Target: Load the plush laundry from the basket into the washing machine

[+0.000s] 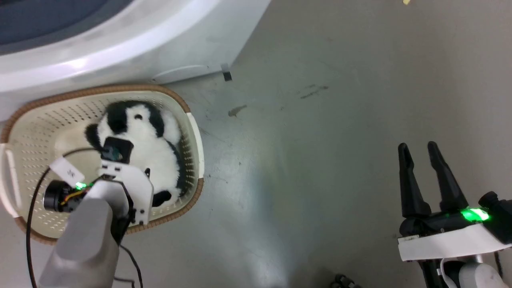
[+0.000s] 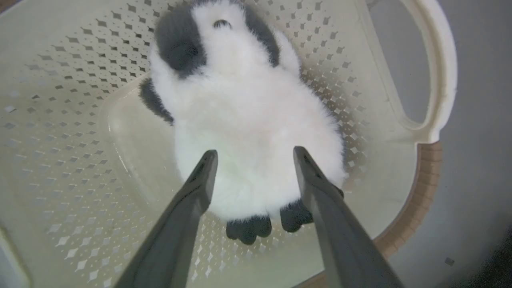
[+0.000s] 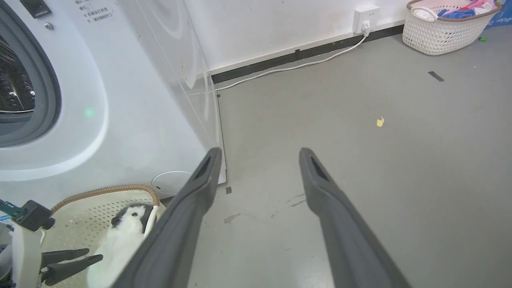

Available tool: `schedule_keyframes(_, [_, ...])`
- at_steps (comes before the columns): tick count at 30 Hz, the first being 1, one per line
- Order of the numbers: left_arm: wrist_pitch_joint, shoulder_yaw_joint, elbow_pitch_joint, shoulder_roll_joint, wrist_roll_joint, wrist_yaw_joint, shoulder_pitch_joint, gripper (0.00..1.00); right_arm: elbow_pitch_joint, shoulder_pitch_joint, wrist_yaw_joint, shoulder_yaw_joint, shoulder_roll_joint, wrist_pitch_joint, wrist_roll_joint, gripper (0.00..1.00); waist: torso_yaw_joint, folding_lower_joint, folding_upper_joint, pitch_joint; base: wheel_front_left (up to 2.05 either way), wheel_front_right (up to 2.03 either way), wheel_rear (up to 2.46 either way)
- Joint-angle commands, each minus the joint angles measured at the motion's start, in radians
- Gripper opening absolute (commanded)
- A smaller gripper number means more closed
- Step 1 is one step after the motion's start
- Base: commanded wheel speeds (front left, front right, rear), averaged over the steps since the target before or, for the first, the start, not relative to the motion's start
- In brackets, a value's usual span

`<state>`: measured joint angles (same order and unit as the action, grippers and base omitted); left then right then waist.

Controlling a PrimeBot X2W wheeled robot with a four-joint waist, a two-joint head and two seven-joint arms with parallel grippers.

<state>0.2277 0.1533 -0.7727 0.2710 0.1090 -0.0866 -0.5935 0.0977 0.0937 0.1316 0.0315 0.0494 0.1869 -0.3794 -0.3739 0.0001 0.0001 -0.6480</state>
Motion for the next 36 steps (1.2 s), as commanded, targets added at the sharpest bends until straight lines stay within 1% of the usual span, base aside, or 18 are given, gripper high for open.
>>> schedule_keyframes(1, [0.025,0.000,-0.034,0.009,0.011,0.006,-0.045,1.00,0.011,0.019,-0.001,0.011,0.001,0.011,-0.036,1.00,-0.015,-0.0001,-0.0001,-0.026,0.00,0.00,0.00])
schedule_keyframes(4, [0.059,0.003,-0.067,0.018,0.018,0.015,-0.091,1.00,0.020,0.020,-0.001,0.012,0.001,0.017,-0.070,1.00,-0.027,-0.0001,-0.0001,-0.051,0.00,0.00,0.00])
schedule_keyframes(8, [0.058,0.032,-0.091,0.045,0.000,0.020,-0.149,1.00,0.030,0.024,-0.001,0.008,0.001,0.025,-0.108,1.00,-0.043,-0.0001,-0.0001,-0.088,0.00,0.00,0.00])
schedule_keyframes(9, [0.098,0.032,-0.137,0.053,0.013,0.029,-0.186,1.00,0.045,0.030,-0.001,0.009,0.001,0.032,-0.123,1.00,-0.054,-0.0001,-0.0001,-0.114,0.00,0.00,0.00])
schedule_keyframes(12, [0.150,0.039,-0.186,0.058,0.021,0.034,-0.214,1.00,0.057,0.031,-0.001,0.010,0.001,0.038,-0.140,1.00,-0.066,-0.0001,-0.0001,-0.140,0.00,0.00,0.00])
schedule_keyframes(16, [0.203,0.063,-0.236,0.061,0.022,0.028,-0.244,1.00,0.066,0.033,-0.001,0.014,0.001,0.046,-0.171,1.00,-0.080,-0.0001,-0.0001,-0.175,0.00,0.00,0.00])
schedule_keyframes(29, [0.253,0.128,-0.356,0.104,0.033,0.010,-0.315,1.00,0.098,0.022,-0.001,0.038,0.001,0.073,-0.239,1.00,-0.131,-0.0001,-0.0001,-0.287,0.00,0.00,0.00])
schedule_keyframes(30, [0.253,0.132,-0.362,0.108,0.035,0.006,-0.318,0.80,0.098,0.024,-0.001,0.039,0.001,0.075,-0.243,1.00,-0.134,-0.0001,-0.0001,-0.291,0.00,0.00,0.00])
schedule_keyframes(31, [0.251,0.134,-0.362,0.109,0.038,0.001,-0.316,0.00,0.096,0.025,-0.001,0.040,0.001,0.075,-0.246,1.00,-0.135,-0.0001,-0.0001,-0.290,0.00,0.00,0.00])
schedule_keyframes(36, [0.232,0.139,-0.364,0.122,0.049,-0.011,-0.301,0.00,0.085,0.037,-0.001,0.045,0.001,0.075,-0.229,1.00,-0.147,-0.0001,-0.0001,-0.261,0.00,0.00,0.00])
